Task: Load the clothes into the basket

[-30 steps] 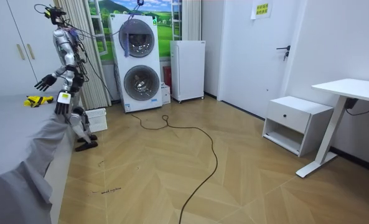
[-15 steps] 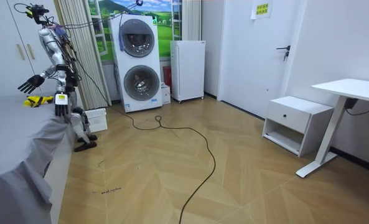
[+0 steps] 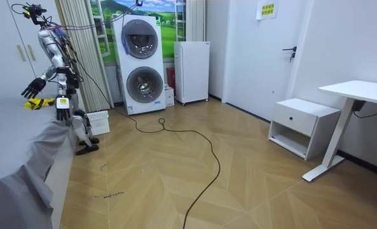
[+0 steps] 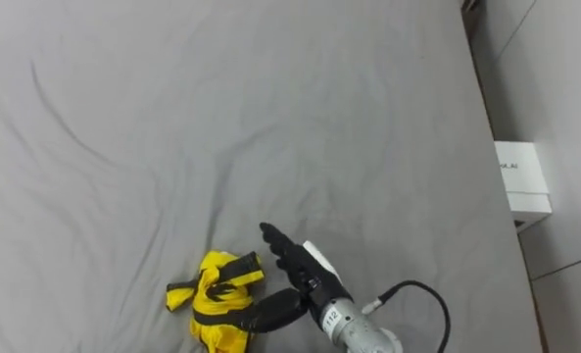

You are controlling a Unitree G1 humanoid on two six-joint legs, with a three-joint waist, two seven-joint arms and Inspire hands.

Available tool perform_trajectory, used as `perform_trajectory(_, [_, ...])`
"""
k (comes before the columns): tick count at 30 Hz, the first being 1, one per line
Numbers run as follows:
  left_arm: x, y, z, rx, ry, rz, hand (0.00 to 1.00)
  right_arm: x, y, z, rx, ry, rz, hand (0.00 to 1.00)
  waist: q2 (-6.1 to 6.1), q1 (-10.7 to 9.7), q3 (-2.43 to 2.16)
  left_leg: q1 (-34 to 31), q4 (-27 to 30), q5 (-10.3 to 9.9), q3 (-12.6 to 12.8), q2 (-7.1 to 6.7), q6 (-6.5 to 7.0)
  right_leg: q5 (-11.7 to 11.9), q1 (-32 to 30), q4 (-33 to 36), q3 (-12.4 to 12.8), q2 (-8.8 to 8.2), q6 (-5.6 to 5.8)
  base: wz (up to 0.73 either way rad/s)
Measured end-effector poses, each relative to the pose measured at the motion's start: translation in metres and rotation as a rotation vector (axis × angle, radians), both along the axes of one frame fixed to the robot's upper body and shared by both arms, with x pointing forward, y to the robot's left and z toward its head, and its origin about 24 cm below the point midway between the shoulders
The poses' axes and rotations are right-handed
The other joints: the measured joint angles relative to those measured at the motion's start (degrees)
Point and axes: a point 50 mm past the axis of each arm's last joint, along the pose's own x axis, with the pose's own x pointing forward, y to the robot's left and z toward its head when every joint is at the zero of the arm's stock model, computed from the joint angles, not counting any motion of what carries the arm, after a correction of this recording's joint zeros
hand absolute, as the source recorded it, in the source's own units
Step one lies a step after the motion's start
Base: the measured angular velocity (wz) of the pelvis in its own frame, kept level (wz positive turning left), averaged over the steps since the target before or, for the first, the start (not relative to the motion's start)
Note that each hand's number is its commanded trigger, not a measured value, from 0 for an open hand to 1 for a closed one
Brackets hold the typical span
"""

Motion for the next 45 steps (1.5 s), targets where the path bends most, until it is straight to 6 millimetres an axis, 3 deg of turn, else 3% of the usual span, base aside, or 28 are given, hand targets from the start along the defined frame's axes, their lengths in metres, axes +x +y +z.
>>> perform_trajectory(14, [0.000,0.005,0.001,-0.004,-0.001,-0.004,0.00,-0.014,0.007,-0.014,-0.123,0.056,0.171,0.00,-1.58,3.30,0.02,-1.53,0.26,-0.01,-0.20,-0.03,0.01,0.00,-0.97,-0.30,-0.68,-0.05,0.04,0.02])
perform_trajectory(17, [0.000,0.007,0.002,-0.003,-0.006,0.004,0.00,-0.015,0.006,-0.016,-0.133,0.064,0.174,0.00,-1.65,3.51,0.08,-2.86,1.32,-0.01,-0.60,-0.03,0.01,0.01,-1.08,-0.61,-2.03,-0.13,0.03,0.26])
perform_trajectory(22, [-0.002,0.007,0.001,-0.001,0.001,0.002,0.00,-0.008,0.000,-0.025,-0.182,0.084,0.144,0.00,-1.71,4.04,0.24,-4.91,2.31,-0.03,-1.03,-0.05,0.05,-0.03,-1.30,-1.30,-4.65,-0.28,0.07,0.26])
perform_trajectory(31, [-0.003,0.009,0.002,0.011,0.004,0.009,0.00,0.007,-0.013,-0.034,-0.284,0.072,0.070,0.00,-1.19,6.70,0.55,-6.44,3.08,-0.05,-2.02,-0.25,0.12,-0.06,-1.46,-2.10,-6.41,-0.37,0.13,0.10])
perform_trajectory(32, [-0.003,0.009,0.002,0.011,0.005,0.010,0.00,0.008,-0.014,-0.034,-0.291,0.068,0.055,0.93,-1.06,6.91,0.54,-6.75,3.12,-0.05,-2.22,-0.30,0.12,-0.06,-1.47,-2.11,-6.66,-0.37,0.14,0.16])
perform_trajectory(33, [-0.004,0.009,0.002,0.013,0.007,0.009,0.00,0.013,-0.017,-0.033,-0.305,0.061,0.025,1.00,-0.71,7.19,0.63,-7.23,3.45,-0.05,-2.72,-0.40,0.12,-0.08,-1.60,-2.16,-7.19,-0.40,0.16,0.17])
perform_trajectory(38, [-0.021,0.013,0.001,0.038,0.064,0.005,0.00,0.028,-0.032,-0.032,-0.313,0.059,-0.151,1.00,1.25,8.16,0.53,-9.81,4.63,-0.04,-4.62,-0.63,0.14,-0.08,-3.28,-2.18,-8.80,-0.44,0.16,0.19])
perform_trajectory(39, [-0.027,0.011,0.000,0.037,0.092,-0.007,0.00,0.031,-0.035,-0.031,-0.315,0.053,-0.184,1.00,2.03,8.15,0.88,-10.31,5.07,-0.04,-4.93,-0.64,0.14,-0.09,-3.41,-2.17,-9.33,-0.50,0.18,0.15])
perform_trajectory(43, [-0.049,0.009,-0.003,0.041,0.184,-0.049,0.00,0.035,-0.040,-0.029,-0.322,0.029,-0.240,1.00,3.56,8.11,0.76,-11.88,5.19,0.09,-5.14,-0.64,0.22,-0.10,-4.89,-2.05,-9.69,-0.49,0.19,0.06])
perform_trajectory(45, [-0.051,0.008,-0.003,0.039,0.202,-0.066,0.00,0.037,-0.040,-0.029,-0.319,0.030,-0.267,1.00,4.06,8.14,0.94,-11.94,5.10,0.11,-5.13,-0.64,0.22,-0.09,-4.97,-2.07,-9.70,-0.49,0.18,0.00])
